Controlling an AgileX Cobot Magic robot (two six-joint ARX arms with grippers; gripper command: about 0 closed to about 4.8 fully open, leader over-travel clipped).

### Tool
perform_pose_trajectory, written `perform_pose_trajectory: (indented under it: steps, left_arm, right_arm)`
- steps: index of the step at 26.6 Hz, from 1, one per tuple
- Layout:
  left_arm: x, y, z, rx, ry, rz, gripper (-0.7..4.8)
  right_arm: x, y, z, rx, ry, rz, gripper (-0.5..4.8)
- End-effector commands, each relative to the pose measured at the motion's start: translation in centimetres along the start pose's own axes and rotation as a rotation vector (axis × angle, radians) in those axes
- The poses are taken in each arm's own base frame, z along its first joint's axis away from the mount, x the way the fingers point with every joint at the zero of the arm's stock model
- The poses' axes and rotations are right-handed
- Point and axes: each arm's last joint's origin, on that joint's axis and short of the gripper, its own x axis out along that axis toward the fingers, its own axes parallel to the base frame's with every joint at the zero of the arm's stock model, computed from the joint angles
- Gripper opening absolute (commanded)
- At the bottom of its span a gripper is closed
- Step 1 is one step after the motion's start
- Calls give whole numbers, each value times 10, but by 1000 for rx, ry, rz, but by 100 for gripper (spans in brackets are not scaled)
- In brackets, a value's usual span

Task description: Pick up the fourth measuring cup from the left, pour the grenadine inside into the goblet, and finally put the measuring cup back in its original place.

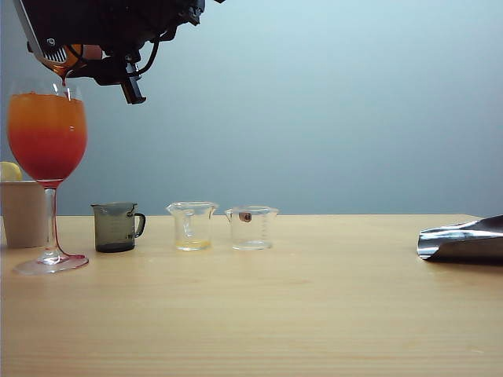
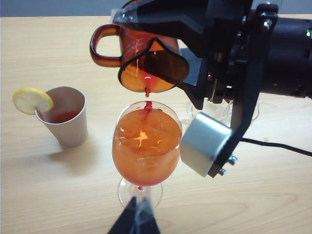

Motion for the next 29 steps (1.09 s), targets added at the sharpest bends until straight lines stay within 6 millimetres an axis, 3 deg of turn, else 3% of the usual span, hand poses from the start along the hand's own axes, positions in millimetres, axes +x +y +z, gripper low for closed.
perform_pose_trajectory:
  steps: [1,29]
  left_arm:
    - [-1,0,1,3,-11,3,-5]
    - [-1,0,1,3,-11,3,-5]
  right_arm:
    - [-2,-10,-1,-16,12,-42,12]
    - [-2,-12,4,4,0,-41,12]
